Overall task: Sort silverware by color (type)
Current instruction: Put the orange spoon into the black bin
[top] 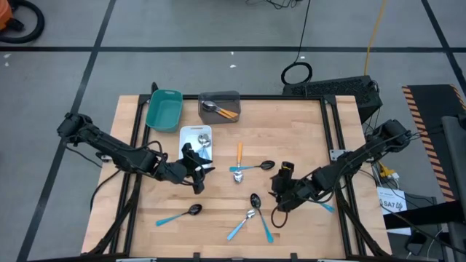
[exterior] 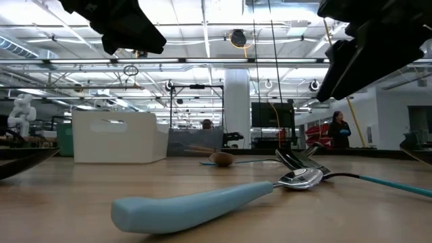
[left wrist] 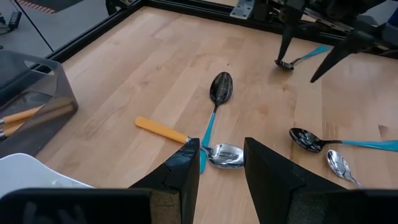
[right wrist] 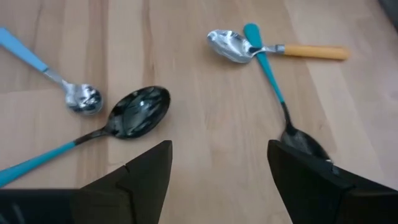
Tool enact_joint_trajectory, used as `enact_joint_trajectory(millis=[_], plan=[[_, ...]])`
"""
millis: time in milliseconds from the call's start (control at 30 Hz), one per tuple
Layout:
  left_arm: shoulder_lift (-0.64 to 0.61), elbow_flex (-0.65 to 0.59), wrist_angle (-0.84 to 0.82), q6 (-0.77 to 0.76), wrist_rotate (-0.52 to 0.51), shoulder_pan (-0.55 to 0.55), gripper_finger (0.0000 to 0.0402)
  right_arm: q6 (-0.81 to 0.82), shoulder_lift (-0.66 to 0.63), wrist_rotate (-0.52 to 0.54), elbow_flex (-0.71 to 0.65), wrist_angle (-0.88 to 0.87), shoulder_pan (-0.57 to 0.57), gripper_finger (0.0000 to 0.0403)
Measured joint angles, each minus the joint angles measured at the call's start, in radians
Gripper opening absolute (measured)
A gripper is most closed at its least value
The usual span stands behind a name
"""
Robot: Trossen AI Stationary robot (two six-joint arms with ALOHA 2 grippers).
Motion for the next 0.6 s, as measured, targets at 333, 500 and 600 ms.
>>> enact_joint_trajectory(millis=[333,500,600], plan=[[0.000,0.000,0.000,0.003,0.000,0.000,0.0125,0.002,0.000,-0.041,0.000,0.006,0.000,0.0258],[0.000,0.000,-0.001,0.002,0.000,0.000,0.0125,0.013,0.000,-0.139,0.000,-0.002,0.004,0.0258],[0.000,0.000,-0.002,0.002,0.000,0.000,0.0125,0.053,0.000,-0.178,0.000,-0.048,0.016,0.0258]])
